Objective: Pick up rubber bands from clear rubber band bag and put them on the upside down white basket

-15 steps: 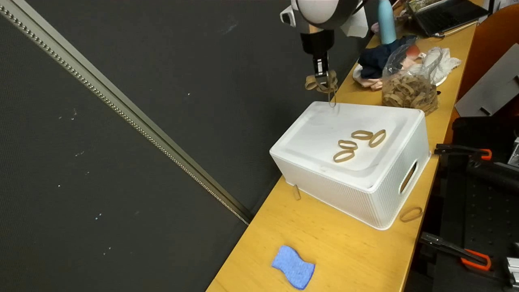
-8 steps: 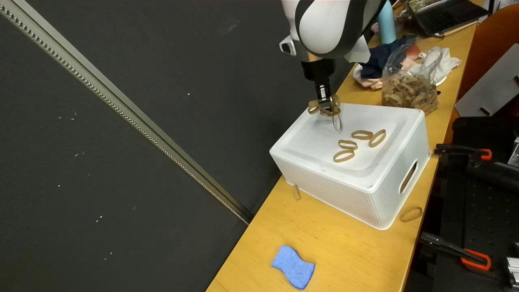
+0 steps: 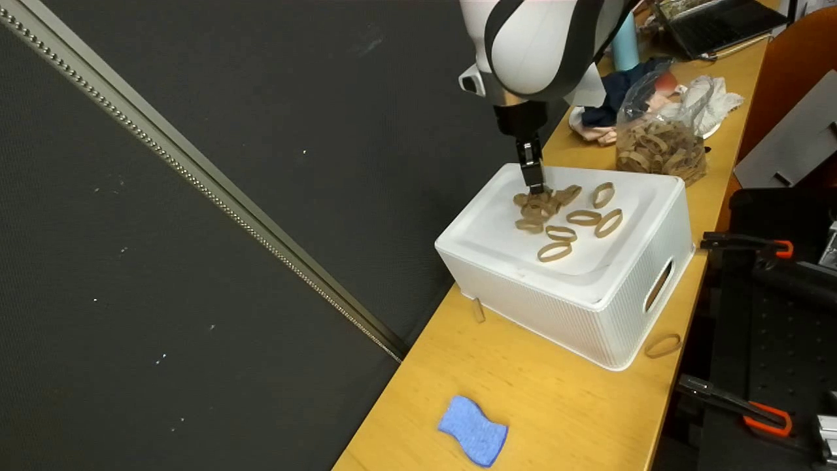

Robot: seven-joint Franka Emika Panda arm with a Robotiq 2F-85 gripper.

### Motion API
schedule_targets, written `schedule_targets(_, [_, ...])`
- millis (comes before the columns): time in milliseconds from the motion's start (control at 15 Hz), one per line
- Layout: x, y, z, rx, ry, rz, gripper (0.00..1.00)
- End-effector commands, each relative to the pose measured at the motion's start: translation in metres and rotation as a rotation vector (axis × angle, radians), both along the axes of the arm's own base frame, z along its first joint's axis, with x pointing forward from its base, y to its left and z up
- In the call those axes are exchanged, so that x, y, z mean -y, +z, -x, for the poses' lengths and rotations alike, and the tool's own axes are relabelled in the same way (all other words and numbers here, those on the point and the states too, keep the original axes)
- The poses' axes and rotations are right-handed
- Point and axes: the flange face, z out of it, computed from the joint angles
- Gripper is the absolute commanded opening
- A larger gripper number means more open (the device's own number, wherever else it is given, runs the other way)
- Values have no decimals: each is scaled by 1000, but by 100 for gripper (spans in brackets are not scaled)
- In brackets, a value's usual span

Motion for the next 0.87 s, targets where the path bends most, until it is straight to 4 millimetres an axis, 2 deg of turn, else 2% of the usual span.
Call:
schedule_targets(0, [2,12,8,30,-22,-6,81])
schedule_targets(200, [1,23,14,41,-39,-4,99])
schedule_targets(467, [-6,34,29,56,-69,-6,100])
schedule_targets(800, [-13,32,46,58,-99,-14,100])
